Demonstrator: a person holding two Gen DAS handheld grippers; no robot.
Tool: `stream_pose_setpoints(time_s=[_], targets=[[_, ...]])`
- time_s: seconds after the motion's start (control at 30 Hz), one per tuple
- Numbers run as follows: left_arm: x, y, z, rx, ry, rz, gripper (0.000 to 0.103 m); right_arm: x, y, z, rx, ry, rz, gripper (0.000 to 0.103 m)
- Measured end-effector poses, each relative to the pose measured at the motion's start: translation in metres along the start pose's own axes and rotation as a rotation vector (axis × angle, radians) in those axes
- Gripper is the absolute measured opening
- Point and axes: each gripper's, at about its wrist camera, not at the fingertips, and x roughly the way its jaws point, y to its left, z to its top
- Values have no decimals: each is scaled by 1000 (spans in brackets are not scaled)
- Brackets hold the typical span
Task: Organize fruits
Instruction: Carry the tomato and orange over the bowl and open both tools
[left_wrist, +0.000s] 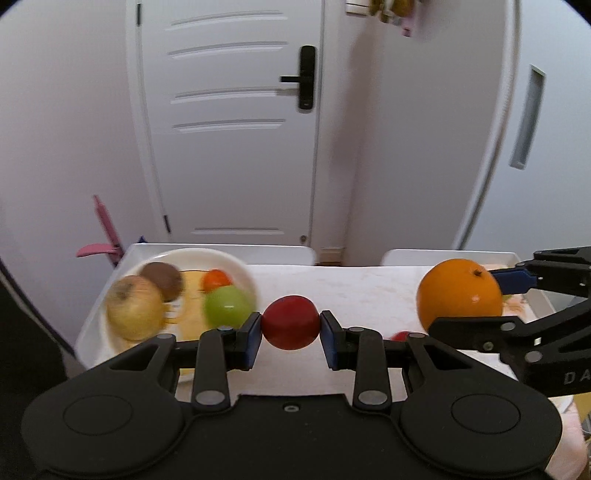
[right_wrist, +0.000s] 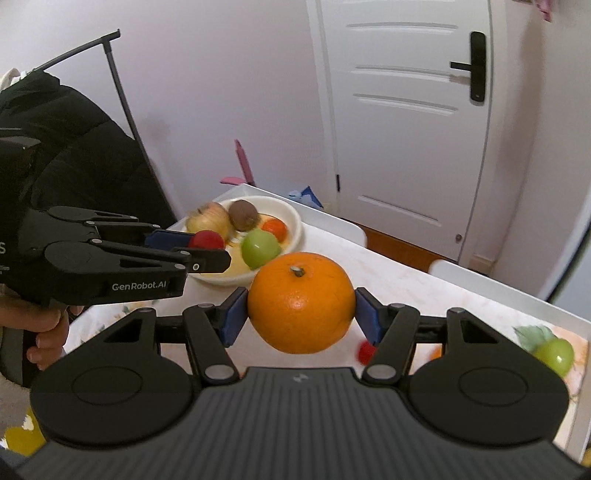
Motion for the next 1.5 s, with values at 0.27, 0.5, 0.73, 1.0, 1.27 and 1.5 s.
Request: stream_pose_setpoints(time_s=[0.27, 0.5, 0.73, 1.0, 1.27, 1.5], targets=[[10, 59, 1, 3, 31, 27, 37, 39, 38, 22, 15, 9, 0, 77], [42, 97, -3, 23, 83, 16, 37, 78, 57, 35, 35, 33, -14, 77], [74, 120, -13, 56, 146, -13, 37, 111, 63, 42, 59, 52, -41, 77], [94, 125, -21, 109, 184, -34, 37, 136, 73, 41, 53, 92, -48, 77], [89, 131, -23, 149, 160, -18, 80, 147, 77, 39, 64, 111, -42, 77], [68, 146, -29, 128, 136, -4, 83, 155, 80, 37, 44, 134, -35, 77]])
